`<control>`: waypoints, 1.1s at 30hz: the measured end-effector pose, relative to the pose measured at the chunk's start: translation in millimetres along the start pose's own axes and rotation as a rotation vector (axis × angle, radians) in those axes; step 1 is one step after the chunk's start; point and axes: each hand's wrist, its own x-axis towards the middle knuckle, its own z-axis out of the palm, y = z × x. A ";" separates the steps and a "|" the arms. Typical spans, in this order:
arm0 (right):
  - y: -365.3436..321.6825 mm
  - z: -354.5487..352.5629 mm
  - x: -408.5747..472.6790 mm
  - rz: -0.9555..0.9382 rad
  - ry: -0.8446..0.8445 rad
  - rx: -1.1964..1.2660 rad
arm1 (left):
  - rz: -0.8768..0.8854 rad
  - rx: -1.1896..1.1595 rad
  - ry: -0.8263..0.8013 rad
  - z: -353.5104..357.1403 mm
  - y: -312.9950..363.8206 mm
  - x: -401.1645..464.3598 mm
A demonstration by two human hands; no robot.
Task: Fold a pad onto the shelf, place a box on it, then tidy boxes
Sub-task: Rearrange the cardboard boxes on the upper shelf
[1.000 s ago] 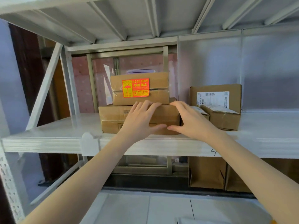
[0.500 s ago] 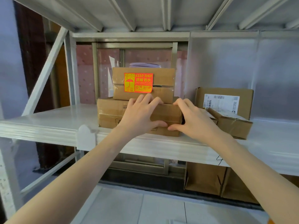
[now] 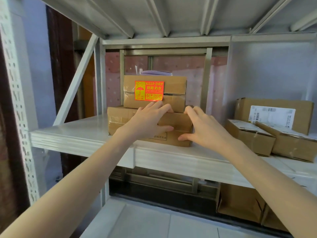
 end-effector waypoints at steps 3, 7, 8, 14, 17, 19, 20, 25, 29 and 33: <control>-19.7 11.5 19.6 -0.014 0.000 -0.017 | -0.008 -0.033 -0.013 -3.7 -30.5 -3.7; -42.4 25.0 41.7 -0.029 0.002 -0.011 | -0.005 -0.029 0.000 -2.4 -67.2 -6.9; -47.4 28.6 47.1 -0.031 0.001 -0.008 | -0.009 -0.030 0.004 -1.8 -75.6 -7.9; -77.0 47.4 80.5 -0.036 -0.016 -0.005 | -0.034 -0.040 0.024 0.2 -123.1 -13.8; -89.2 55.3 97.4 -0.043 -0.041 -0.012 | -0.034 -0.042 0.022 0.9 -145.2 -14.9; -96.7 60.3 108.7 -0.056 -0.055 -0.007 | -0.034 -0.054 0.025 1.0 -159.8 -15.8; -100.6 62.6 113.9 -0.065 -0.058 -0.006 | -0.036 -0.060 0.025 1.3 -167.2 -16.5; -115.3 75.1 135.4 -0.099 -0.065 -0.013 | -0.032 -0.084 0.040 2.7 -196.8 -19.1; -122.2 82.8 146.7 -0.104 -0.063 -0.020 | -0.038 -0.094 0.041 3.9 -209.2 -19.6; -126.0 86.9 154.4 -0.108 -0.064 -0.026 | -0.035 -0.091 0.043 5.1 -217.6 -19.3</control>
